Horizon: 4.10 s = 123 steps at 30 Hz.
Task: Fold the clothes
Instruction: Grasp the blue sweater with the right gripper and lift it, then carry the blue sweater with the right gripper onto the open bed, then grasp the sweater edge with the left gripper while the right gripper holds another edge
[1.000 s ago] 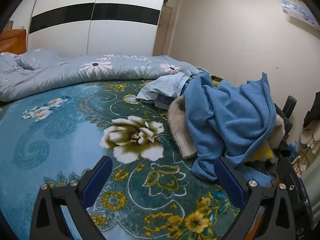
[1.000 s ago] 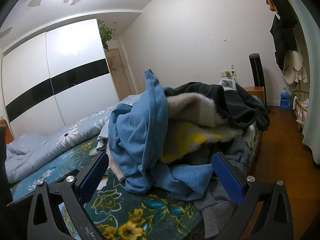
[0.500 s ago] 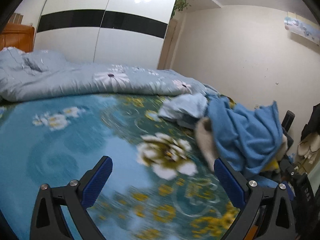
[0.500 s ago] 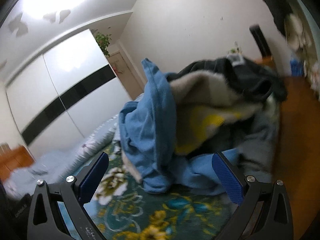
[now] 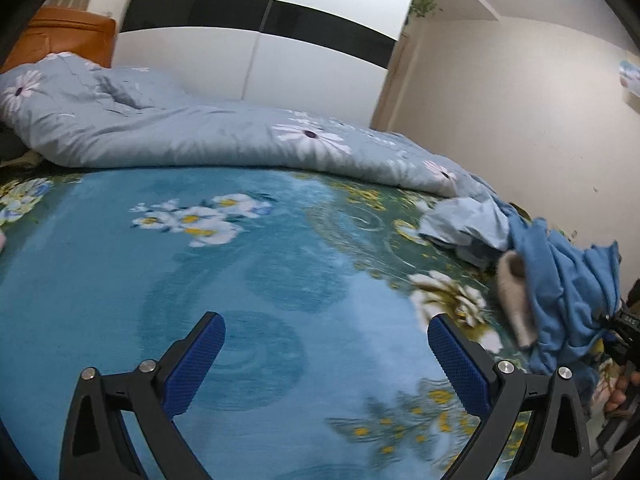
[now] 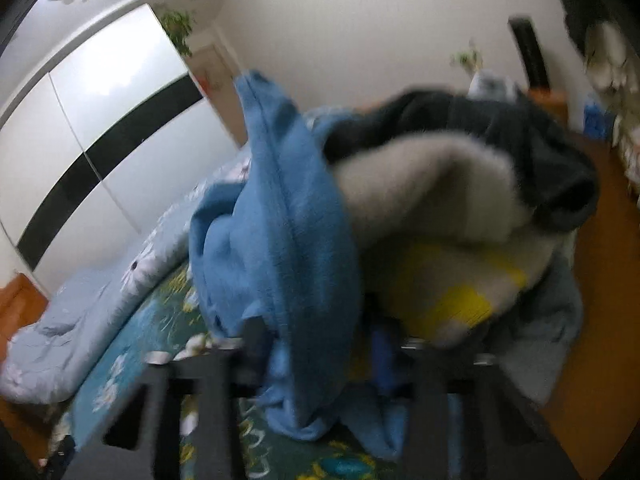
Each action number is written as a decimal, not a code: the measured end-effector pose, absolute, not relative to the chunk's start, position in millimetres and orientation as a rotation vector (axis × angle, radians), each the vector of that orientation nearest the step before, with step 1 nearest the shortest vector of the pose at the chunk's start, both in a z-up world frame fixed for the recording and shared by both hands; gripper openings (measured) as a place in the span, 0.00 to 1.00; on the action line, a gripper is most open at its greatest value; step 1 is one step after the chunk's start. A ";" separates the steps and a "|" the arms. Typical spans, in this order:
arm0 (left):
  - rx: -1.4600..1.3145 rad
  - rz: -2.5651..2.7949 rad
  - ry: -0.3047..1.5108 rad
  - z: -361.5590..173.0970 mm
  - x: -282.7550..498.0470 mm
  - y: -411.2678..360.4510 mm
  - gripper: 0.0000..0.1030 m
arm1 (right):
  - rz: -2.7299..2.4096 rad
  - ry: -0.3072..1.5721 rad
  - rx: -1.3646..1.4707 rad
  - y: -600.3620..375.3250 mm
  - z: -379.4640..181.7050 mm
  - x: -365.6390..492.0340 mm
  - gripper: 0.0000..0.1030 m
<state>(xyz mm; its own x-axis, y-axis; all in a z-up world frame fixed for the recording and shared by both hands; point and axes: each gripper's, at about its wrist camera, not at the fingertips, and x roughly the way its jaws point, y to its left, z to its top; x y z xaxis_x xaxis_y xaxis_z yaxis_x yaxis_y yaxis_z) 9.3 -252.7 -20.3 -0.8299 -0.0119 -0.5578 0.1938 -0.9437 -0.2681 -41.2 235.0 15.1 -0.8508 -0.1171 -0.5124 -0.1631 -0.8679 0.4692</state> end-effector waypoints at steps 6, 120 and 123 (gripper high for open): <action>0.857 -2.841 0.549 -26.8 34.0 -287.1 1.00 | 2.960 0.922 -0.917 219.2 43.3 -36.1 0.10; 1.013 -2.983 -0.569 -45.6 -81.2 -290.7 0.03 | 3.364 -0.086 -1.340 -27.2 34.0 -54.3 0.05; 0.990 -2.995 -0.512 -37.8 -77.2 -292.9 0.03 | 3.324 0.059 -1.472 -17.0 11.0 -49.1 0.24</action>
